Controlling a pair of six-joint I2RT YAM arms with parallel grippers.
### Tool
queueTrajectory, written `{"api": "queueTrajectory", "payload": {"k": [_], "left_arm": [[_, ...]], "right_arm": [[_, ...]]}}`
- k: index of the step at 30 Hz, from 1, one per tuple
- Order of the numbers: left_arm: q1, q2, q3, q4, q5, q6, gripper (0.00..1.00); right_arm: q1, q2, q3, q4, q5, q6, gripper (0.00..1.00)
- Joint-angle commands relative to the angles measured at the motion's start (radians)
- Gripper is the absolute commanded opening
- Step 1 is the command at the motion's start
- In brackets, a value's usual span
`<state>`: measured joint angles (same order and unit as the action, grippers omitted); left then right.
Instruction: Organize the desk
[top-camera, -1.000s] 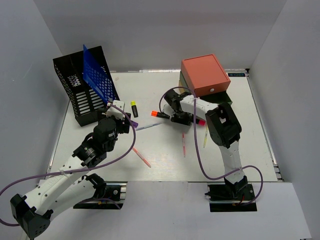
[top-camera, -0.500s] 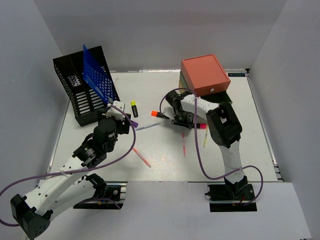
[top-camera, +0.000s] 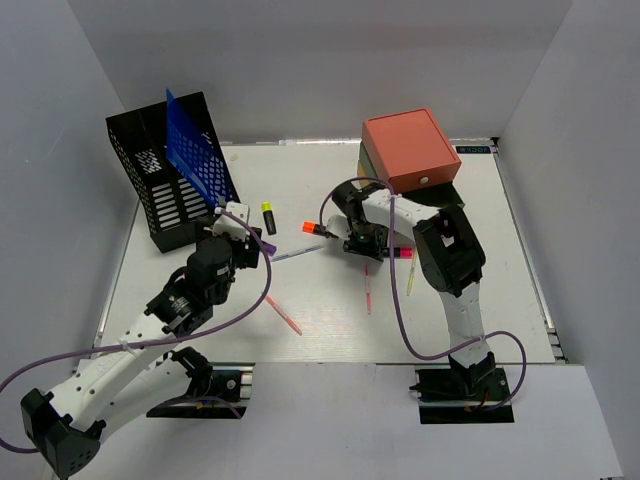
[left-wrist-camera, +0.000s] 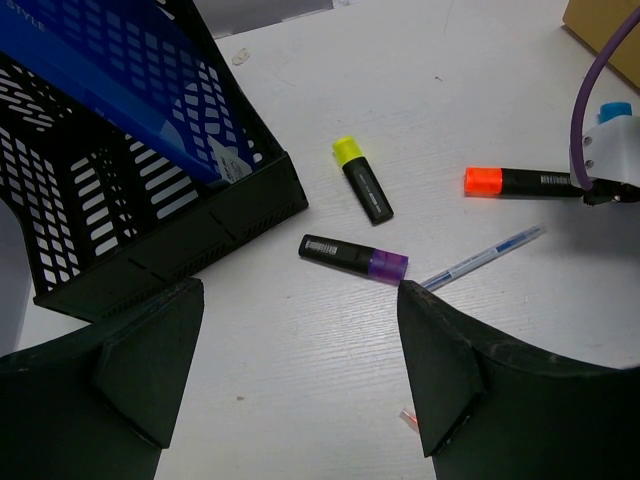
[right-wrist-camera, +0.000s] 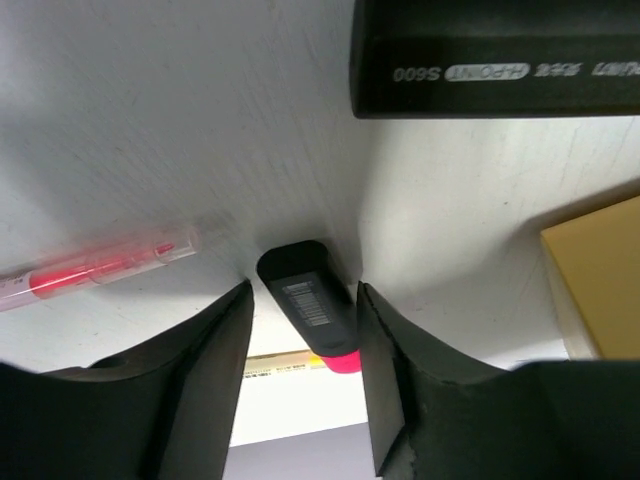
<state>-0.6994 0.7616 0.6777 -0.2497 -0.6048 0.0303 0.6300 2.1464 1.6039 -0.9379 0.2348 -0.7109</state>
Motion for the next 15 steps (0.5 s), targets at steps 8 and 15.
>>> {"api": "queueTrajectory", "payload": {"k": [8, 15], "left_arm": [[0.003, -0.027, -0.012, 0.026, 0.002, 0.010, 0.88], [0.003, -0.033, -0.017, 0.029, -0.004, 0.011, 0.88]], "right_arm": [[0.000, -0.011, -0.044, 0.027, -0.152, 0.005, 0.31], [0.004, -0.097, 0.027, 0.013, -0.311, 0.025, 0.12]]}}
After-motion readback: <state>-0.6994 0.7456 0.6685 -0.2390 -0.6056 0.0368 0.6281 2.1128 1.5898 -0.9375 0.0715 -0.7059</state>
